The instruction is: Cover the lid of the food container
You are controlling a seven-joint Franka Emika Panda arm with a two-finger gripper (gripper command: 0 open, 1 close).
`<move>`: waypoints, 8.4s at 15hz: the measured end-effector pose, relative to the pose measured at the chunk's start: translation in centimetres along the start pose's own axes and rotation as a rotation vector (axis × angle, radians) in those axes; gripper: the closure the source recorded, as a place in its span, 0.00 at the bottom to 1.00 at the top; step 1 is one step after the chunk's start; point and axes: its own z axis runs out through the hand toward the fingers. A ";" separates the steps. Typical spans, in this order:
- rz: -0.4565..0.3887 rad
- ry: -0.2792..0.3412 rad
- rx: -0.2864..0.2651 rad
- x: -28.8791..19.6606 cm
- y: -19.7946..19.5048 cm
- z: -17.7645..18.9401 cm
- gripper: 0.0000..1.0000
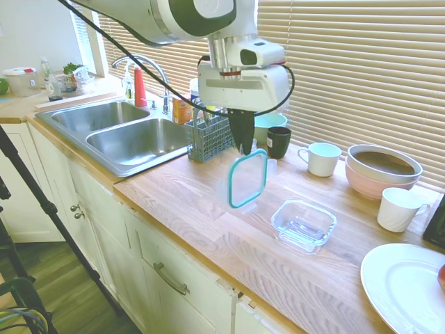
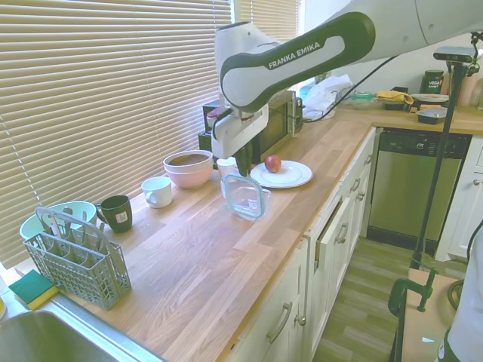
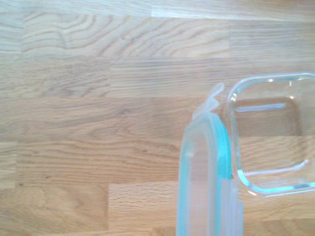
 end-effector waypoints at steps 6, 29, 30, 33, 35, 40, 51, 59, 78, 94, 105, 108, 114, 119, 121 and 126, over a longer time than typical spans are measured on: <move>-0.010 0.010 0.016 1.7 1.9 -0.8 1.00; -0.061 -0.010 0.038 5.3 1.3 0.3 1.00; -0.065 -0.008 0.040 5.2 1.0 0.2 1.00; -0.078 -0.006 0.044 4.8 0.2 -0.1 1.00; -0.082 -0.008 0.043 4.6 -0.2 0.1 1.00; -0.076 -0.009 0.041 4.9 -0.3 -0.3 1.00; -0.073 -0.020 0.015 7.2 -0.6 2.0 1.00; -0.077 -0.019 0.015 8.3 0.6 2.9 1.00; -0.020 -0.104 0.124 16.2 10.6 7.0 1.00; 0.015 -0.176 0.153 20.6 14.6 12.7 1.00; 0.018 -0.214 0.131 22.6 14.4 16.7 1.00; 0.019 -0.216 0.130 22.6 14.5 16.8 1.00; 0.019 -0.220 0.128 22.6 14.4 17.3 1.00; 0.020 -0.224 0.130 22.4 14.0 17.4 0.00; 0.022 -0.226 0.129 22.4 14.0 17.5 0.00; 0.024 -0.229 0.127 22.4 14.0 17.9 0.00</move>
